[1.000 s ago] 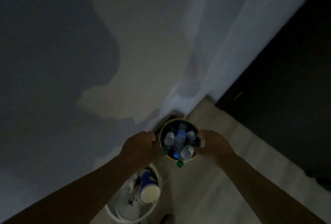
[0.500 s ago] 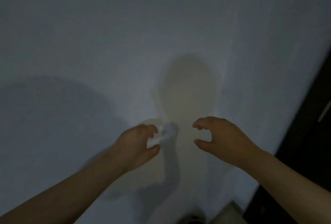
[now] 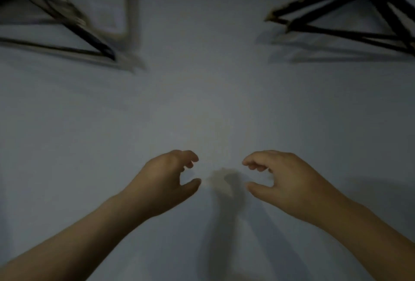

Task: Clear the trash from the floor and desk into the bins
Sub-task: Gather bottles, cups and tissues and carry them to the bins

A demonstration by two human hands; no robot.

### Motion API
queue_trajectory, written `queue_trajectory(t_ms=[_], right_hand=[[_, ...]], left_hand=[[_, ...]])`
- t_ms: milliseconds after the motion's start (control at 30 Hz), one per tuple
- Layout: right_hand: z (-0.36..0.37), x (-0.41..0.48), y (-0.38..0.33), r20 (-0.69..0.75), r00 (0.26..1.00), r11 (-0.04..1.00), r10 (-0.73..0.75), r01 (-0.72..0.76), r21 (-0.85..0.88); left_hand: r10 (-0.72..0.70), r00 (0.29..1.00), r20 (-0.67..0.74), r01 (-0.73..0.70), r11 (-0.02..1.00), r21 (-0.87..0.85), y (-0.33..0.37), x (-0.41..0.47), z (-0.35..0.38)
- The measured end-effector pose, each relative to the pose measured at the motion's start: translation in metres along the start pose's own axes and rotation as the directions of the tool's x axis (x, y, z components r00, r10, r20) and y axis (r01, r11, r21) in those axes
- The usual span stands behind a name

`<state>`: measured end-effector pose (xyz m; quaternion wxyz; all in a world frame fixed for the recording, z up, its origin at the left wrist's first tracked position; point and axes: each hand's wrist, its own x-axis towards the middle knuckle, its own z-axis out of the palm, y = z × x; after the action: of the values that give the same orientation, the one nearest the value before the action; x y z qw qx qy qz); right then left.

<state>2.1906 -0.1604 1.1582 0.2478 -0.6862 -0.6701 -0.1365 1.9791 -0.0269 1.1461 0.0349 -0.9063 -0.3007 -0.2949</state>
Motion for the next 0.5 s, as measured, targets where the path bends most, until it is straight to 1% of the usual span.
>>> queue_trajectory(t_ms=[133, 233, 367, 500], right_hand=[[0.015, 0.032, -0.072, 0.013, 0.986, 0.985, -0.167, 0.167, 0.031], [0.031, 0.052, -0.142, 0.02, 0.958, 0.954, -0.285, 0.281, 0.1], [0.051, 0.065, -0.249, -0.033, 0.907, 0.886, -0.42, 0.418, 0.203], [0.069, 0.06, -0.363, -0.045, 0.836, 0.791, -0.547, 0.534, 0.3]], left_hand=[[-0.138, 0.988, -0.066, 0.146, 0.982, 0.122, -0.049, -0.054, -0.067], [-0.228, 0.966, -0.123, 0.25, 0.945, 0.212, -0.084, -0.108, -0.119], [-0.322, 0.93, -0.18, 0.363, 0.885, 0.291, -0.123, -0.188, -0.185], [-0.409, 0.885, -0.223, 0.464, 0.815, 0.346, -0.156, -0.278, -0.252]])
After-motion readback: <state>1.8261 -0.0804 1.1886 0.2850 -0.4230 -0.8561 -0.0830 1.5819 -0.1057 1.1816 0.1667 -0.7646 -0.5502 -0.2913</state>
